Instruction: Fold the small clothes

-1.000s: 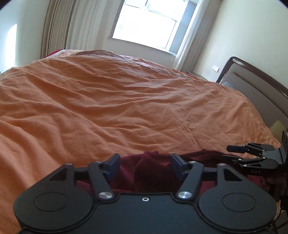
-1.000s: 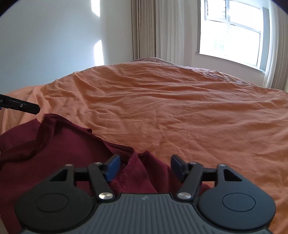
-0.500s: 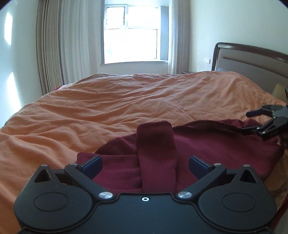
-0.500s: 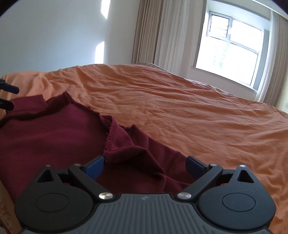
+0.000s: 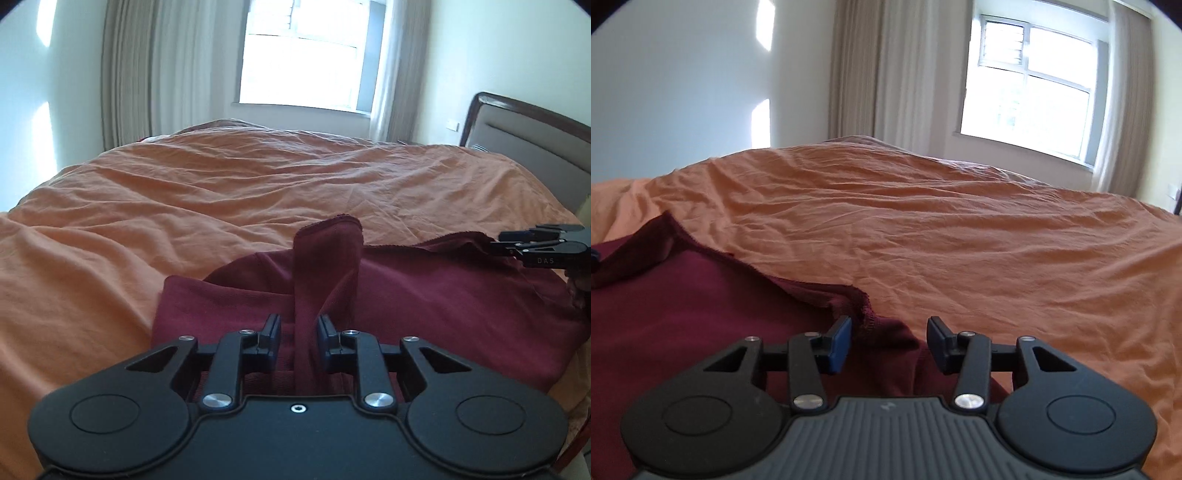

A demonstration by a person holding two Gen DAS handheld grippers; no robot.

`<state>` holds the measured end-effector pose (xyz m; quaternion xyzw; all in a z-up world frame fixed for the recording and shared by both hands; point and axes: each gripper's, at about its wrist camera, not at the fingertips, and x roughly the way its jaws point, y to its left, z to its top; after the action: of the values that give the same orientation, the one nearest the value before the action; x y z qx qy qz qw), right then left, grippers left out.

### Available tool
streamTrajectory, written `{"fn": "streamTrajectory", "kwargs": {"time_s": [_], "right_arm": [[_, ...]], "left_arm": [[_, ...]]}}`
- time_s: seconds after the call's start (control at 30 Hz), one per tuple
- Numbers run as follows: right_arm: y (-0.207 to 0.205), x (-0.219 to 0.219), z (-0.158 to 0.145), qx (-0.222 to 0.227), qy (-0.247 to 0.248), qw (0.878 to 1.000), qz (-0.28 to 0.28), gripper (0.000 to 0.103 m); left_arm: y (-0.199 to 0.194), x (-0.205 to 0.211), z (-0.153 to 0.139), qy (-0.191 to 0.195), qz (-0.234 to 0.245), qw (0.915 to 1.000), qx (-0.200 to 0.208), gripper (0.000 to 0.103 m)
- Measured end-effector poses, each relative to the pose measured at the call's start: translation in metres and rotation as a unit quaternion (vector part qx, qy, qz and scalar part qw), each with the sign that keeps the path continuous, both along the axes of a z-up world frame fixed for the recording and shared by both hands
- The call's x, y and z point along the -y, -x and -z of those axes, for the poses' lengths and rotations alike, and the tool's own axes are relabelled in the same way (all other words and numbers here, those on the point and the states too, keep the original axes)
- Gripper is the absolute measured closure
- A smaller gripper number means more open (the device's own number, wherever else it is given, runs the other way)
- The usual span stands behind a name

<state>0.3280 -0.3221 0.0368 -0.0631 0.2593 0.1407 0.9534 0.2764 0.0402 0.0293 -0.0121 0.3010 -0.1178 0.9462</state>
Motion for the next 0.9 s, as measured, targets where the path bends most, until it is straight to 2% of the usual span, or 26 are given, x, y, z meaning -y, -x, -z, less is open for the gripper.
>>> {"fn": "streamTrajectory", "kwargs": {"time_s": [0.13, 0.2, 0.23, 0.27, 0.33, 0.4, 0.43, 0.5, 0.6, 0.8, 0.9], "right_arm": [[0.007, 0.023, 0.003, -0.004, -0.007, 0.999, 0.039, 0.047], [0.016, 0.031, 0.003, -0.001, -0.007, 0.999, 0.051, 0.036], [0.023, 0.036, 0.003, 0.003, -0.007, 0.998, 0.058, 0.027], [0.03, 0.039, 0.003, 0.006, -0.009, 0.998, 0.065, 0.021], [0.044, 0.046, 0.002, 0.013, -0.02, 0.997, 0.072, 0.018], [0.06, 0.053, 0.0, 0.014, -0.047, 0.996, 0.076, 0.013], [0.069, 0.055, 0.0, 0.016, -0.065, 0.995, 0.073, 0.011], [0.087, 0.055, 0.0, 0.016, -0.097, 0.993, 0.058, 0.011], [0.112, 0.047, 0.003, 0.013, -0.114, 0.993, 0.041, 0.011], [0.149, 0.021, 0.013, 0.018, -0.103, 0.994, 0.029, 0.02], [0.155, 0.021, 0.02, 0.009, -0.117, 0.992, 0.041, 0.031]], "left_arm": [[-0.002, -0.026, 0.0, 0.024, -0.059, 0.9979, -0.01, 0.079], [-0.001, -0.041, 0.0, 0.037, -0.081, 0.996, -0.014, 0.08], [0.0, -0.048, -0.001, 0.047, -0.091, 0.9947, -0.015, 0.08], [0.003, -0.054, -0.001, 0.058, -0.097, 0.9934, -0.015, 0.076], [0.01, -0.061, -0.003, 0.078, -0.102, 0.9916, -0.01, 0.065], [0.02, -0.064, -0.006, 0.09, -0.105, 0.9904, 0.0, 0.044], [0.026, -0.064, -0.006, 0.093, -0.103, 0.9903, 0.004, 0.039], [0.039, -0.058, -0.006, 0.094, -0.093, 0.9911, 0.011, 0.024], [0.058, -0.046, -0.003, 0.081, -0.085, 0.993, 0.014, 0.01], [0.086, -0.028, 0.008, 0.078, -0.071, 0.9944, 0.011, 0.011], [0.093, -0.027, 0.016, 0.093, -0.063, 0.9937, 0.003, 0.021]]}}
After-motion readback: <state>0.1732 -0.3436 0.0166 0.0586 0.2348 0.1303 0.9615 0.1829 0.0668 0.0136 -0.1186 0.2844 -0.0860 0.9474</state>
